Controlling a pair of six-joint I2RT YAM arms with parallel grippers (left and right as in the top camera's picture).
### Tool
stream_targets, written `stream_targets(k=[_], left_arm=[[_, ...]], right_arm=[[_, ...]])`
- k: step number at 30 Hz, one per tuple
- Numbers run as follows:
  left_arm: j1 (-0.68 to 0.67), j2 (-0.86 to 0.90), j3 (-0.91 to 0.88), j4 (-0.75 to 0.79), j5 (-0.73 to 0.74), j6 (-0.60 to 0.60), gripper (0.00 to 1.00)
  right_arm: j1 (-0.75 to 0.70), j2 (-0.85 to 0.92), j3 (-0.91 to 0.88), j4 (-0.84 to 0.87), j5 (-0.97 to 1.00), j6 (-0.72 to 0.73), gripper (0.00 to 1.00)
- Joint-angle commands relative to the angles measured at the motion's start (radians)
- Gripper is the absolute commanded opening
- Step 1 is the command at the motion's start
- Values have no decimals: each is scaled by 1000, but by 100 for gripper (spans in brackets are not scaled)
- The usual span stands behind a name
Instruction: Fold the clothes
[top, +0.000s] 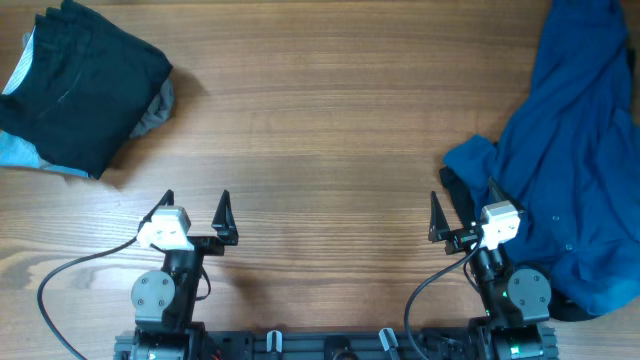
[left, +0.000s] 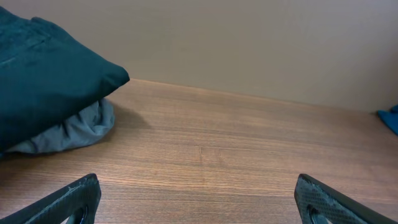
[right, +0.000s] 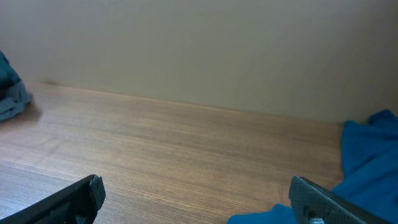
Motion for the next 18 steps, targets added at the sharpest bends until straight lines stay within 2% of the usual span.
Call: stream_targets(k=[1,9,12,14,18], left_arm=[[-6,-7,-5,-3,8,16,100],[-6,-7,-5,-3,8,15,100],[-6,-7,-5,-3,8,-65,100],[-6,-7,-5,-3,8,-111,100],[-6,-7,0,0,24,-113,100]], right_arm=[[-1,-6,-1,6,3,11,100],[-1,-6,0,21,3,47,100],[-1,-6,0,37,14,68,100],[-1,-6,18,25,90,68,100],[-1,13,99,-71,153,68,100]])
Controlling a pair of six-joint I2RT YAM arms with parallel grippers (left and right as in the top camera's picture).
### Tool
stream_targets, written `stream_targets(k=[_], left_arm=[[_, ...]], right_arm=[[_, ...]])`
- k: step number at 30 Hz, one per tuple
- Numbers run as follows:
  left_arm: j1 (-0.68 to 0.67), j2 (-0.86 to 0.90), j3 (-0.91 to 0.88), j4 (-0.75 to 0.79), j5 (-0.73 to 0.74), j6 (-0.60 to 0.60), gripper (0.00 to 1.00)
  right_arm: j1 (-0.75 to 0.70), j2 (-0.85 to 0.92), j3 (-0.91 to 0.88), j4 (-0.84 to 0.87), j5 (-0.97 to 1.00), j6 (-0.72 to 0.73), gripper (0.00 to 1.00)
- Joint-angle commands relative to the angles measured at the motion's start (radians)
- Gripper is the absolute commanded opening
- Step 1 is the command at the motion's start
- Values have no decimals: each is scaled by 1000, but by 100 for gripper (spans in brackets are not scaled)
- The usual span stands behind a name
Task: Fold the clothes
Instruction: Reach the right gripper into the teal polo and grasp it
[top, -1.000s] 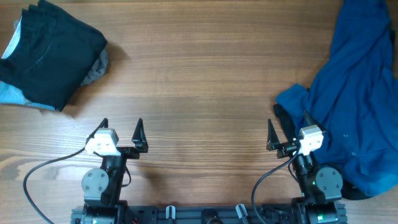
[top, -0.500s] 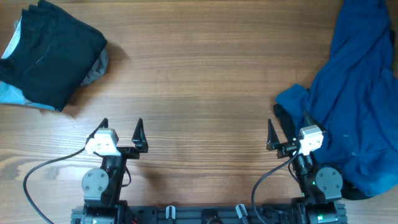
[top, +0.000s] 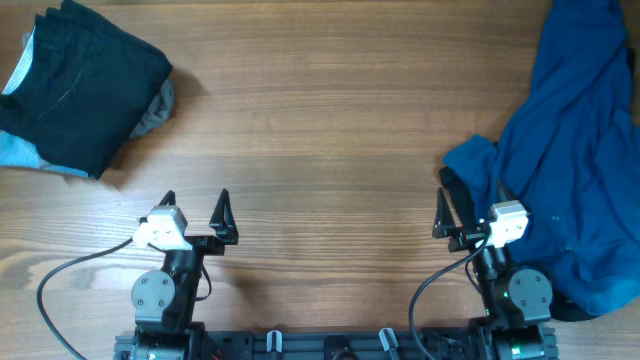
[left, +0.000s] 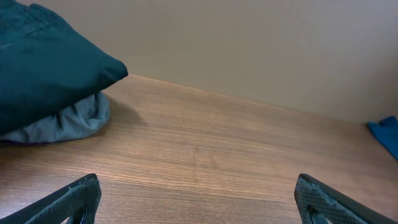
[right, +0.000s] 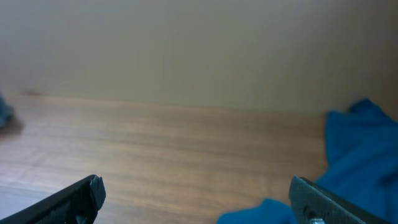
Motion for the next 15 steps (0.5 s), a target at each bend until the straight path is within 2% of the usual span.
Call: stream_targets(k=[1,7,12,15], left_arm=[[-5,-7,4,0,30,-33,100],[-5,50,86,-19,35,-55,100],[-5,250,231,-105,35,-55,100],[-5,401,349,-157,36,-54,100]], right_arm=[[-1,24,95,-65,74,20,100],[-1,237,278,-206,85,66,100],[-1,546,504,-364,84,67,100],[-2,761,667,-524,81,64,100]])
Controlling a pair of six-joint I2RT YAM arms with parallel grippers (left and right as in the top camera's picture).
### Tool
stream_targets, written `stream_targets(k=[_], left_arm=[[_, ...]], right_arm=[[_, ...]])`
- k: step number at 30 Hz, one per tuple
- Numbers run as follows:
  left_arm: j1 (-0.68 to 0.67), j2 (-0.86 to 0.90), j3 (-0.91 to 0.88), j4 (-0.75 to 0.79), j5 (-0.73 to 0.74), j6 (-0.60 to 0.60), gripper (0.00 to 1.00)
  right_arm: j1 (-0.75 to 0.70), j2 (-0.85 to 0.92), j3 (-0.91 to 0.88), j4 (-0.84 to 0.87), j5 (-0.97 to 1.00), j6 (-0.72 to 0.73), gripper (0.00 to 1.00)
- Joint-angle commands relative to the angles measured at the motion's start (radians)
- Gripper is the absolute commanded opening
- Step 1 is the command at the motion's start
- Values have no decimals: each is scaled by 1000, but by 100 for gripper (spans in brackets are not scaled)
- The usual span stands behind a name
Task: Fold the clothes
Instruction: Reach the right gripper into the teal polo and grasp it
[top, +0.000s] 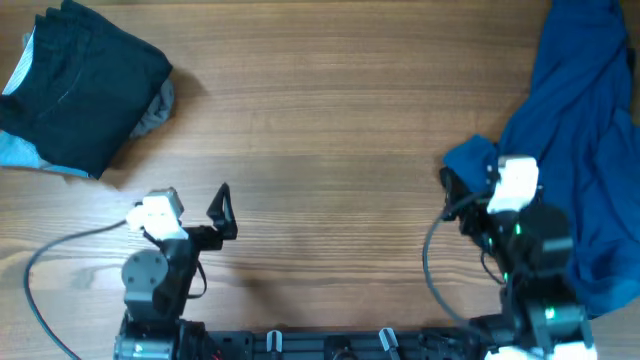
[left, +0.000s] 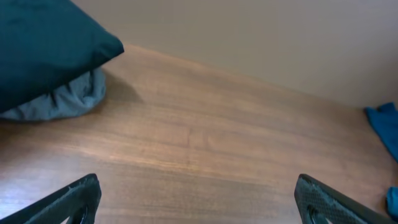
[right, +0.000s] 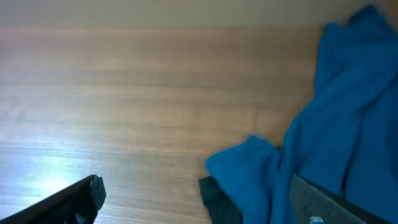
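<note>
A crumpled blue garment (top: 580, 120) covers the table's right side; its near-left corner (right: 255, 162) lies over a dark scrap of cloth (right: 214, 196). My right gripper (right: 196, 196) hangs open above that corner, holding nothing; in the overhead view the right gripper (top: 472, 188) sits at the garment's left edge. A folded dark teal stack (top: 80, 85) rests at the far left on a grey garment (top: 158, 105). My left gripper (left: 199, 199) is open over bare wood near the front edge, seen from above as the left gripper (top: 192, 208).
The wooden table (top: 320, 120) stretches between the two piles. A light blue cloth (top: 18, 150) peeks from under the stack at the left edge. A beige wall (left: 249, 37) stands behind the table. Cables trail from both arm bases at the front.
My right gripper has risen, moved away from the front edge and tipped down over the blue garment's near-left corner. The left gripper has lifted a little and tilted down. Both stay open.
Both grippers first sat open and level at the front edge, the clothes untouched. Then the right one had turned slightly toward the blue garment. Now it looks down on that garment's corner, and the left has only shifted a little.
</note>
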Motion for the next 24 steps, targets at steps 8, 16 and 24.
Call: stream_targets(k=[8,16,24], left_arm=[[-5,430,391,-211,43,-13,100],[-5,526,399,-221,61,-13,100],[-5,534,399,-225,61,-13,100]], right_arm=[[-78,666,449,-375,18,18,100],[-79,935,449,-256,134,74,100],[-88,1100,449,-151,208,105,91]])
